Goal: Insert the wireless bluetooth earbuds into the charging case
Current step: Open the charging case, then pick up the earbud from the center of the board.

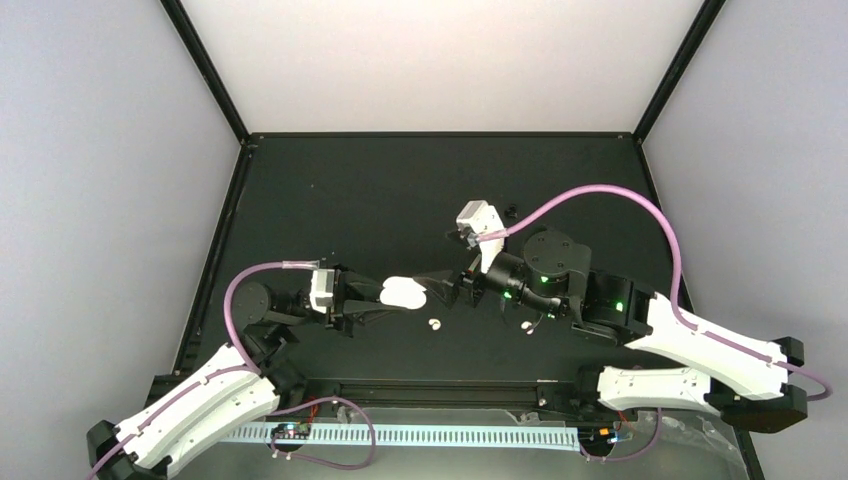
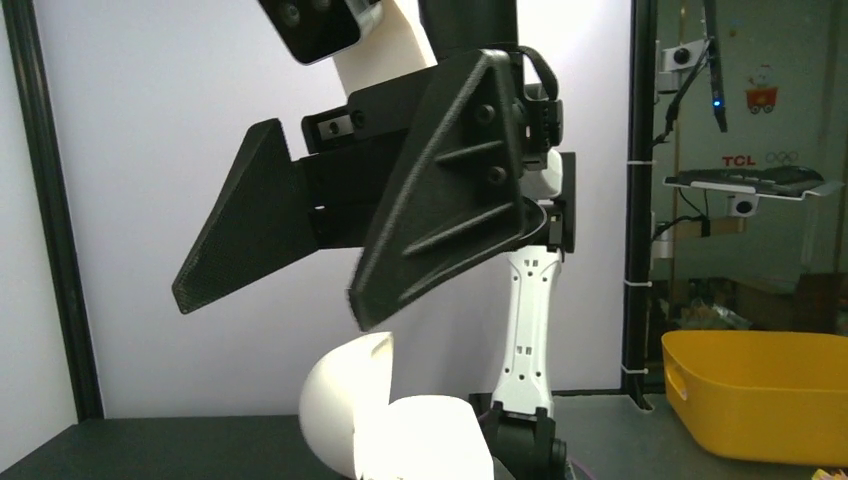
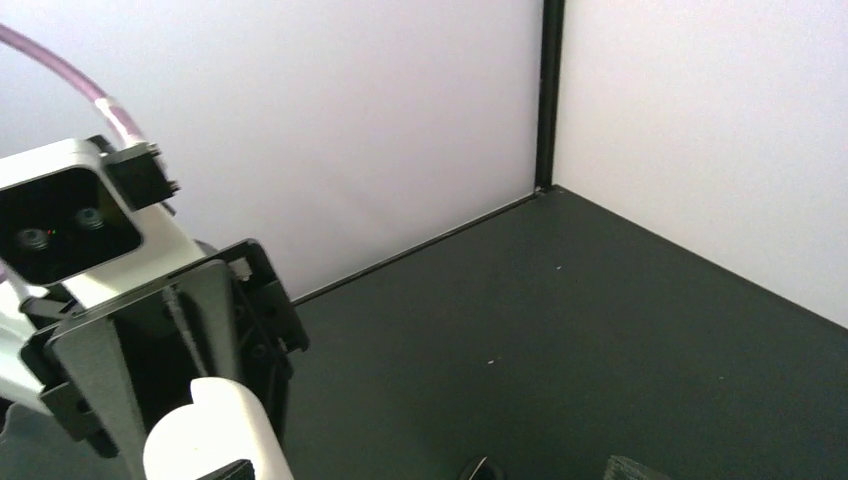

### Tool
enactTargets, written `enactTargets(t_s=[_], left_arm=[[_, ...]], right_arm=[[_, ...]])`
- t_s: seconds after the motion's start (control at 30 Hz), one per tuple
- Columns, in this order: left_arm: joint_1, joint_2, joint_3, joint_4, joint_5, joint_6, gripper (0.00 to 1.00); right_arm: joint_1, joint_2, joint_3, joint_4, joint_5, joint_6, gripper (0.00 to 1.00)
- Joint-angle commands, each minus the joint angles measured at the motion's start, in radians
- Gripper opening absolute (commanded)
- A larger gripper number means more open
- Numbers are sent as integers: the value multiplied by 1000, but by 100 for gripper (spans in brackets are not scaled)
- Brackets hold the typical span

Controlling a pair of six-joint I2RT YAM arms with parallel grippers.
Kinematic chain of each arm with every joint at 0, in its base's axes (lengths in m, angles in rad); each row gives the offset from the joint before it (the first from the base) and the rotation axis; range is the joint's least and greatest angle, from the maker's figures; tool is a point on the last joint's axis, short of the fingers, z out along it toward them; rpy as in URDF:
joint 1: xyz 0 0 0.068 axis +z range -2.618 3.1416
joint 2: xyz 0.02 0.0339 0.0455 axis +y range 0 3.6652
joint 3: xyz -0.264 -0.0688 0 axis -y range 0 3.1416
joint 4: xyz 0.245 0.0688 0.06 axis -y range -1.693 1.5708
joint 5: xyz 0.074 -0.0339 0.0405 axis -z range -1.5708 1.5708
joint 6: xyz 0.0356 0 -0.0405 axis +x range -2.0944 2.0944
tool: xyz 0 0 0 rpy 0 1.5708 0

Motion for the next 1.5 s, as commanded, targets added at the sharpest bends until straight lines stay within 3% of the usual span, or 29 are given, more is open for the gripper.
enactTargets(t_s=[0.0, 0.23, 0.37, 0.43, 0.57, 0.63, 0.8, 0.97, 1.27, 1.47], left_arm=[[-2, -19, 36, 6, 40, 27, 2], [-2, -40, 17, -34, 18, 35, 2], [-2, -81, 5, -62, -11, 44, 2], [-2, -102, 5, -83, -20, 52, 2], [-3, -130, 10, -105, -28, 63, 2], [-3, -132, 20, -108, -31, 56, 1], [-2, -113, 69, -163, 4, 87, 2], [-2, -108, 60, -172, 14, 110, 2], [-2, -109, 18, -152, 14, 111, 2], [-2, -125, 16, -179, 2, 128, 2]], right_arm=[[-4, -38, 7, 23, 81, 12, 91], [-3, -79, 4, 20, -63, 12, 91], [-5, -108, -36, 13, 19, 26, 91], [-78, -120, -73, 5, 57, 69, 91], [-401, -163, -222, 5, -103, 291, 89], [-471, -207, -315, -8, -55, 367, 89], [-540, -283, -538, -96, 70, 550, 89], [-595, -345, -682, -161, 42, 672, 93], [-719, -376, -785, -220, -50, 755, 95], [-735, -348, -785, -263, -53, 761, 95]])
